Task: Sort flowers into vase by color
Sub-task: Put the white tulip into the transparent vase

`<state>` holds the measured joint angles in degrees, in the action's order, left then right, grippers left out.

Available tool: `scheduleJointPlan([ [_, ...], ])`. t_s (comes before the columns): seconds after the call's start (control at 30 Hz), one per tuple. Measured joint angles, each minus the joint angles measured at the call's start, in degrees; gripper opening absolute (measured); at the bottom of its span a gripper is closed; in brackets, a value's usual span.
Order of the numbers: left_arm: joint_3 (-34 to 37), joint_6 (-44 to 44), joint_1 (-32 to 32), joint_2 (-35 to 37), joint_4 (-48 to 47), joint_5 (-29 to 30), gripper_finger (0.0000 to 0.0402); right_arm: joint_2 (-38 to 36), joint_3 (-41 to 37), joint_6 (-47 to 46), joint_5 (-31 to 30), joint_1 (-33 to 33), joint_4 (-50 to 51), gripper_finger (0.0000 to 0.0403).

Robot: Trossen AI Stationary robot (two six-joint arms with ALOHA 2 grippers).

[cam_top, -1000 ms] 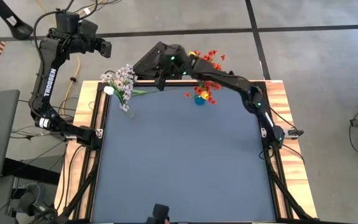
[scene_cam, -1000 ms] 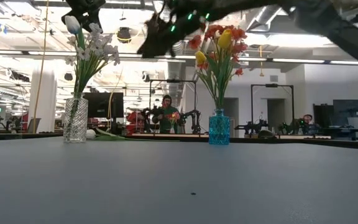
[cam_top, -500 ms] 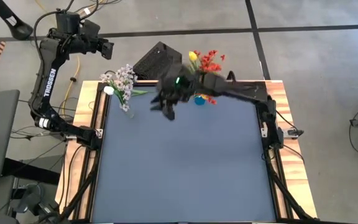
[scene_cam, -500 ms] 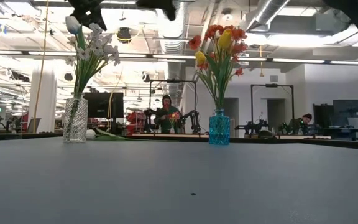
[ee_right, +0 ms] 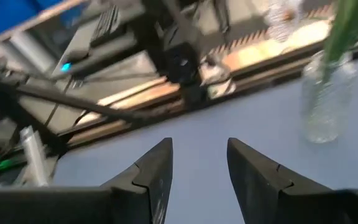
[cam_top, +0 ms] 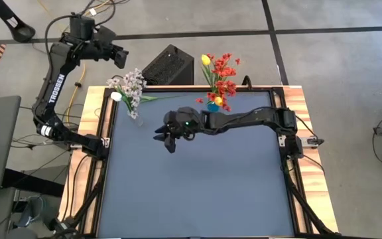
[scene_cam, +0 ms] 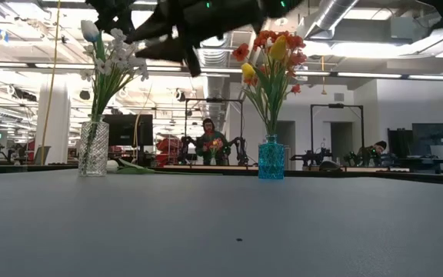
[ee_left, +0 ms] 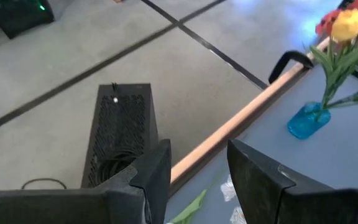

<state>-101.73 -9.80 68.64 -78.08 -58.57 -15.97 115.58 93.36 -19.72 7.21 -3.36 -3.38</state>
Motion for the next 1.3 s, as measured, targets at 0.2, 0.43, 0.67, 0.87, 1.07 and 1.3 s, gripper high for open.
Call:
scheduleJointPlan([
  [0.2, 3.0, 0.4, -1.7, 0.0, -0.1, 0.2, 0.0146, 0.8, -13.3, -1.5, -6.6, 0.2, -19.6, 0.0178],
  [0.43, 3.3, 1.0, -2.7, 0.1, 1.3, 2.0, 0.0146, 9.5, -17.7, 10.2, -20.7, 0.1, -34.0, 0.0178],
  [0.67, 3.3, 2.8, -3.7, 0.2, 1.5, 3.8, 0.0146, 20.9, -8.1, 17.2, -20.6, -4.2, -41.7, 0.0178],
  [0.87, 3.3, 4.4, -3.8, 0.2, 1.0, 5.3, 0.0146, 26.4, 5.6, 17.7, -16.6, -9.8, -31.9, 0.0178],
  [1.07, 3.3, 4.9, -3.8, 0.2, 0.0, 6.4, 0.0146, 31.8, 21.1, 20.2, -8.8, -12.9, -14.9, 0.0175],
  [1.3, 3.3, 5.1, -3.8, 0.2, -0.8, 7.4, 0.0146, 35.1, 35.3, 23.1, -8.6, -14.7, 4.6, 0.017],
])
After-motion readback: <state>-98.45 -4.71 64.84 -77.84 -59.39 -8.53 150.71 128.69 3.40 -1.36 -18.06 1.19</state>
